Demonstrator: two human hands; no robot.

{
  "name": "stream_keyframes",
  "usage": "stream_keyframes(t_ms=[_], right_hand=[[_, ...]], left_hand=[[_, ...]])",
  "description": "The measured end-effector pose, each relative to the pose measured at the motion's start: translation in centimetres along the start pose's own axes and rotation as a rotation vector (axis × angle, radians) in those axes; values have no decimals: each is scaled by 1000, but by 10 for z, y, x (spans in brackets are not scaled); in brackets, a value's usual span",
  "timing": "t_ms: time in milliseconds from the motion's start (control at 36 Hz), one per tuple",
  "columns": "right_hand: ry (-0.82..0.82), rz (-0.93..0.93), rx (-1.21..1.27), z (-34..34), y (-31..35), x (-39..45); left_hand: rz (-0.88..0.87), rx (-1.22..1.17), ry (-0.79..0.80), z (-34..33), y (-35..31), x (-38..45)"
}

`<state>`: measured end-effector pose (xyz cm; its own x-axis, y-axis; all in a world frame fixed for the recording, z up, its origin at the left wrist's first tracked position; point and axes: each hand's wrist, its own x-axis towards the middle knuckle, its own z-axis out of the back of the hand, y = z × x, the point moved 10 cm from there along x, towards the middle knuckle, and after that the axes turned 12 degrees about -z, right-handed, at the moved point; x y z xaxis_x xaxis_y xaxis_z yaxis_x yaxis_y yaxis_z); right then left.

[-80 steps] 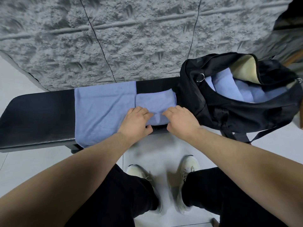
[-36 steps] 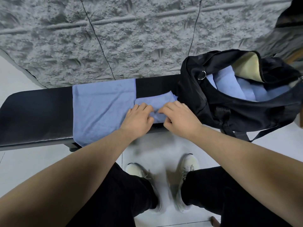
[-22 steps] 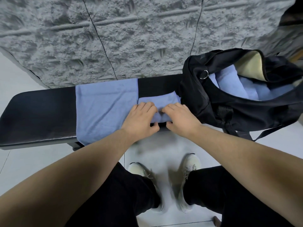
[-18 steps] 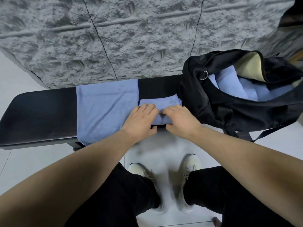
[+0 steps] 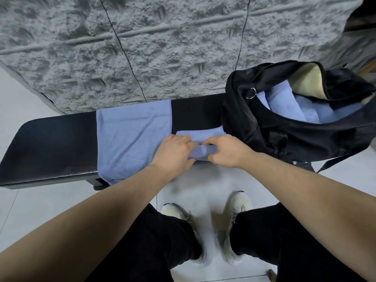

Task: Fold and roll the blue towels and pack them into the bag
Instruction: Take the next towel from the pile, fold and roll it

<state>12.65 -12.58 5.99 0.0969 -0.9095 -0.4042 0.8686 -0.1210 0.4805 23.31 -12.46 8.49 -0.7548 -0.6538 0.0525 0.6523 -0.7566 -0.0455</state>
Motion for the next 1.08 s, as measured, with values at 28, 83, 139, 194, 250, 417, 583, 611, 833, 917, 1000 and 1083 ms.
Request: stream_keyframes(t_ms=[28,83,139,194,250,417,583,611,833,917,1000,1083], right_hand=[[3,-3,13,1,-1,1],[4,4,21,1,-2,2],[-4,48,20,1,-1,0],[-47,116,2,4,3,-2],[-134,179,-79,9,8,-5],[-411,343,-384,16,25,-13],[-377,298,-339,10,21,-3],[-359,285,-315,10,20,-2],[-221,190,-224,6,12,1],[-183,174,-207,4,11,-4],[-124,143,-207,0,8,-5],[-66,134,-160,-1,5,-5]], left_hand=[[3,-11,-5,1,1,0],[14,-40,-33,2,4,1],[25,-83,-48,3,6,0],[71,-131,-59,3,11,-1],[121,-185,-41,-2,16,-3],[200,-255,-3,-13,26,-7],[118,-217,-68,-3,19,-3],[92,-168,-81,0,17,-3],[19,-60,-34,2,10,-4],[-27,-71,-63,4,6,-5],[-18,-85,-71,6,6,-7],[1,-121,-47,4,7,-8]])
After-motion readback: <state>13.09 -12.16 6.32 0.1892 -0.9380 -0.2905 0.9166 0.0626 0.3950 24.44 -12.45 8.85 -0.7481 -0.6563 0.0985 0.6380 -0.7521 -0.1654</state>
